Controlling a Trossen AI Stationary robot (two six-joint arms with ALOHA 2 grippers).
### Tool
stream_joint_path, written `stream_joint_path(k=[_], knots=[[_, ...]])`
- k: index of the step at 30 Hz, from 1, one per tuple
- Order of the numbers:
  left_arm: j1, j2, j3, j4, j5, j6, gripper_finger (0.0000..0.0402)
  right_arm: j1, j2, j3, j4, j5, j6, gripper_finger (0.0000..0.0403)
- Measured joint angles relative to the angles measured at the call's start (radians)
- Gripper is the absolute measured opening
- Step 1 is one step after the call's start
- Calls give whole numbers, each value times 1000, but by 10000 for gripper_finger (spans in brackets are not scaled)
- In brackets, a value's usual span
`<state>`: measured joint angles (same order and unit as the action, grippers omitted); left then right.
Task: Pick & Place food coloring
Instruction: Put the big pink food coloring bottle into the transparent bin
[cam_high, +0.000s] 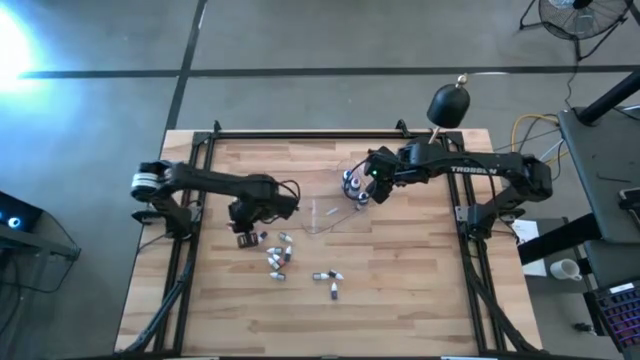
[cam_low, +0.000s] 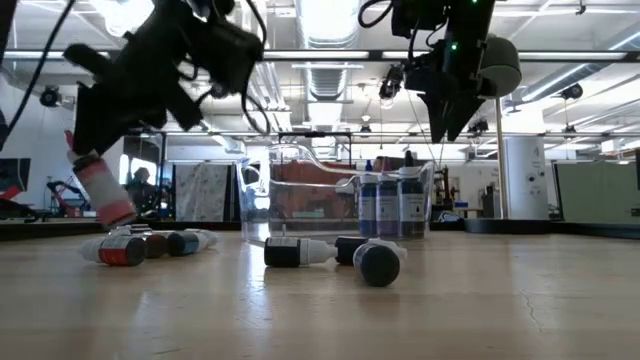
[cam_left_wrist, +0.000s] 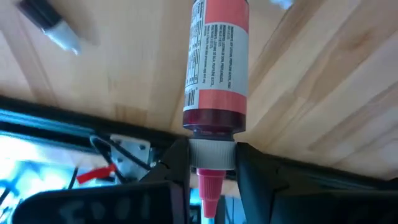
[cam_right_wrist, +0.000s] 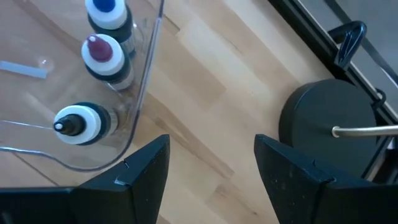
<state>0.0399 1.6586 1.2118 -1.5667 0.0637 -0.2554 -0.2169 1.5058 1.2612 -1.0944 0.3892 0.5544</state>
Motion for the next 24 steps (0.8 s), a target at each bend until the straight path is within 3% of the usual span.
stream_joint_path(k=[7,15,24], knots=[[-8,94,-1,-5,15,-35,60,0,-1,10,4,3,-42,228],[-6,183,4,-5,154,-68,60,-16,-1,10,15,3,-114,228],[0,174,125,-4,103,-119,60,-39,-1,9,46,4,-227,228]])
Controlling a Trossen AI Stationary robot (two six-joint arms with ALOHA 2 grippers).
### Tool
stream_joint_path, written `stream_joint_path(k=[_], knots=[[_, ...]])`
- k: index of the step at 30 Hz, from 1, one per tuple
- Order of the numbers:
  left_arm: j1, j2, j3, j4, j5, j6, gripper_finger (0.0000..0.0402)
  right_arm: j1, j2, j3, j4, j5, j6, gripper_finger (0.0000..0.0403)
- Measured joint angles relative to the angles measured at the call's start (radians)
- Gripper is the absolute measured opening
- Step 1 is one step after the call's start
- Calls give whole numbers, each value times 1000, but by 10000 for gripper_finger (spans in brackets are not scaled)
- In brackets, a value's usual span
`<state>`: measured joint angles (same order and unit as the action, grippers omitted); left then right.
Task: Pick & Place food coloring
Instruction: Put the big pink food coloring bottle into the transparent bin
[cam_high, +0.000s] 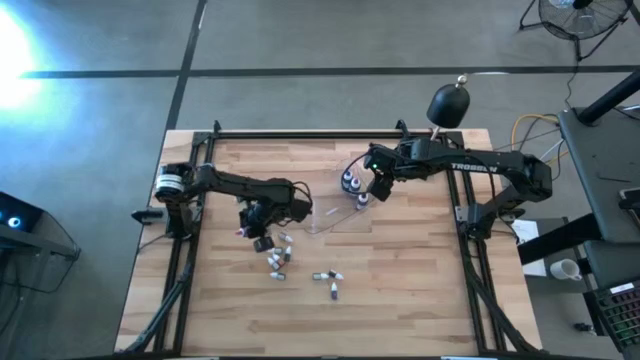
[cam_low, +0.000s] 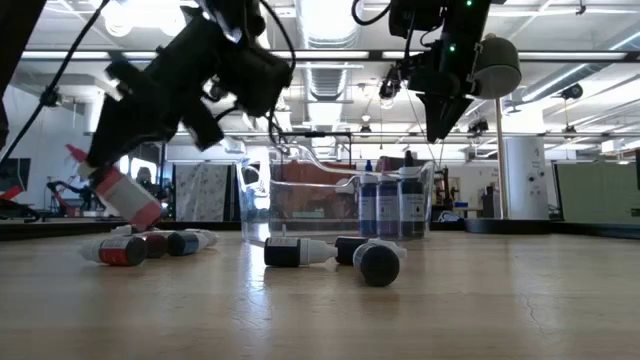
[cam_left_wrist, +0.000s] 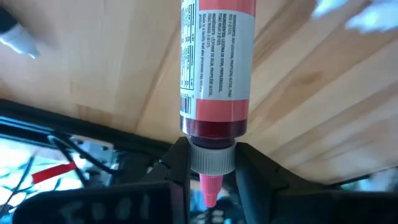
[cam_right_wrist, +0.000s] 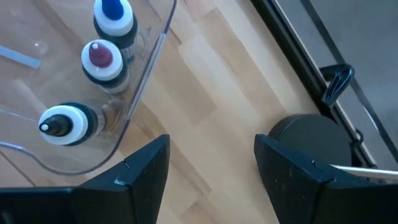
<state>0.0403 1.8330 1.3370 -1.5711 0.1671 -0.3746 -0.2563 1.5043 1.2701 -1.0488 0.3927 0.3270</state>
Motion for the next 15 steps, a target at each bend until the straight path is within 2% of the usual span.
stream_joint_path(k=[8,12,15], knots=[[25,-1,64,1,135,-121,60,-9,0,0,65,0,-41,228],[5,-16,74,1,167,-174,60,-9,0,0,70,0,-52,228],[-13,-44,90,0,236,-207,60,-9,0,0,70,-1,-69,228]])
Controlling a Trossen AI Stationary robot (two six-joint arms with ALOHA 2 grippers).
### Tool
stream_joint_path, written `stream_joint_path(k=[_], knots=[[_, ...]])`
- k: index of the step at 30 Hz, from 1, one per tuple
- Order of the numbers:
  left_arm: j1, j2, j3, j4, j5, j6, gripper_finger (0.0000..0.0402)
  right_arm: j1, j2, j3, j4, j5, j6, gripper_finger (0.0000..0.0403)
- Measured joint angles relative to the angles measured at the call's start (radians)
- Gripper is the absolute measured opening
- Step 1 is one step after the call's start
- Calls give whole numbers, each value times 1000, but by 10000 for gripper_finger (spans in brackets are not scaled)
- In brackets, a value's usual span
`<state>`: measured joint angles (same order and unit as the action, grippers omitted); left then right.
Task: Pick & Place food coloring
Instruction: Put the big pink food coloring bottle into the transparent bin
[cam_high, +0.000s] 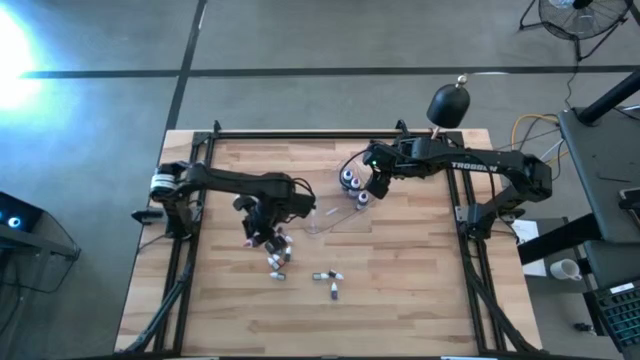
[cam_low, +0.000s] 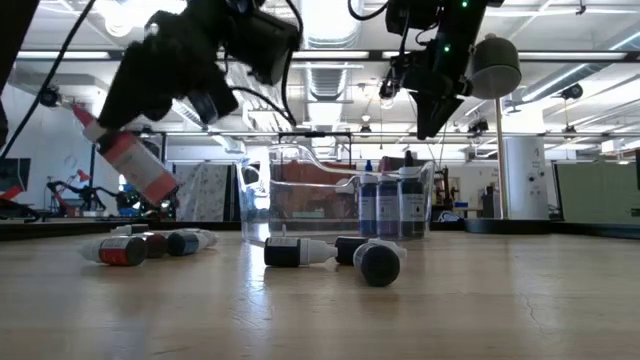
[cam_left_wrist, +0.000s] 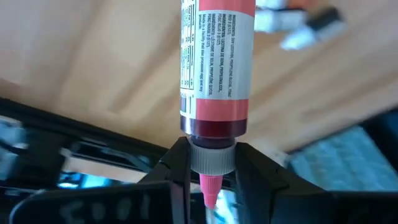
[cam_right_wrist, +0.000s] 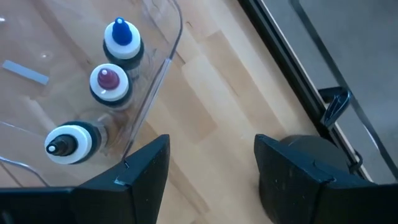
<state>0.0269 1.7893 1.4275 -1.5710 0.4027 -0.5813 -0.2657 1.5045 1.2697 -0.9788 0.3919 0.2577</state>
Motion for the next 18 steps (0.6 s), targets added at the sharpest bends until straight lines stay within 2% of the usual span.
stream_joint_path(k=[8,11,15,18], knots=[[-67,-116,6,4,205,-192,60,0,0,-1,2,-12,-134,228],[-94,-156,-9,18,303,-246,60,-1,0,-3,2,-50,-200,228],[-109,-192,-50,117,449,-348,60,0,0,-8,4,-105,-221,228],[-119,-191,-90,217,522,-418,60,0,1,-13,3,-112,-200,228]])
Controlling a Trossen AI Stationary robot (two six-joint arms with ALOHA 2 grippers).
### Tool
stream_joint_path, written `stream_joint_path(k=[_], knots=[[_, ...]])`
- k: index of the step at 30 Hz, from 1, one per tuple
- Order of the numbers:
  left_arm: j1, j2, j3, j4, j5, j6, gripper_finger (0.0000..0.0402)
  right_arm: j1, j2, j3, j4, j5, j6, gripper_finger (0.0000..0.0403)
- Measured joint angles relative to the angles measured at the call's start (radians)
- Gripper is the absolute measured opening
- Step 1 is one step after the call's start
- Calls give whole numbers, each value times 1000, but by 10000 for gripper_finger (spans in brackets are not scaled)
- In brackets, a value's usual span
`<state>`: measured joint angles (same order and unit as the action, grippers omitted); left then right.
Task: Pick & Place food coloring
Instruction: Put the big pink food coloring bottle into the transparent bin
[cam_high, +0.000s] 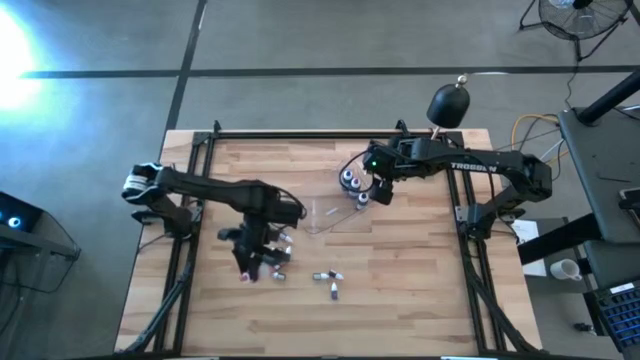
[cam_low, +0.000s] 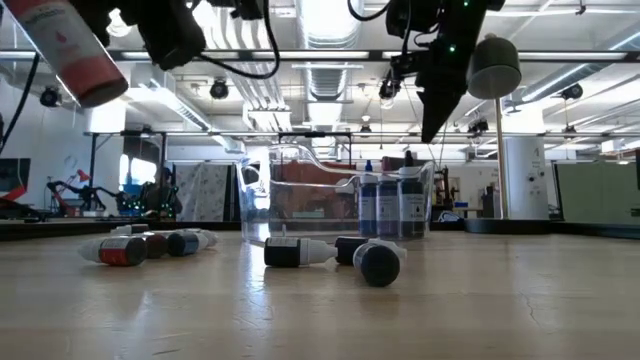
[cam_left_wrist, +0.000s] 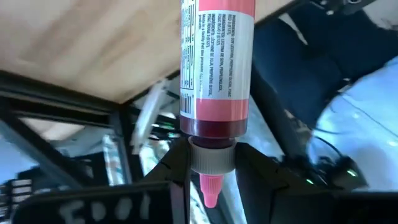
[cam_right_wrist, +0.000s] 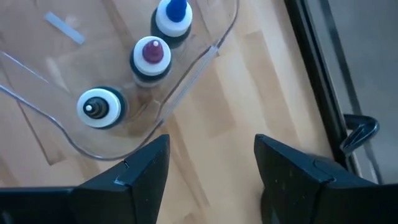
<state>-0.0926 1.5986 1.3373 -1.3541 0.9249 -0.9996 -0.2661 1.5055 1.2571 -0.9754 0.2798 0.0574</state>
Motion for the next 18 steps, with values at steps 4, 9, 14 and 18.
stream_joint_path(k=[4,9,14,18], knots=[[-20,23,-86,45,115,-71,60,0,0,-3,-24,-5,55,228],[-72,49,-210,27,204,-71,60,0,0,-3,-73,-5,116,228],[-111,61,-326,27,209,-73,60,0,0,-4,-84,-4,138,228],[-128,61,-384,26,214,-73,60,-1,0,-4,-79,0,130,228]])
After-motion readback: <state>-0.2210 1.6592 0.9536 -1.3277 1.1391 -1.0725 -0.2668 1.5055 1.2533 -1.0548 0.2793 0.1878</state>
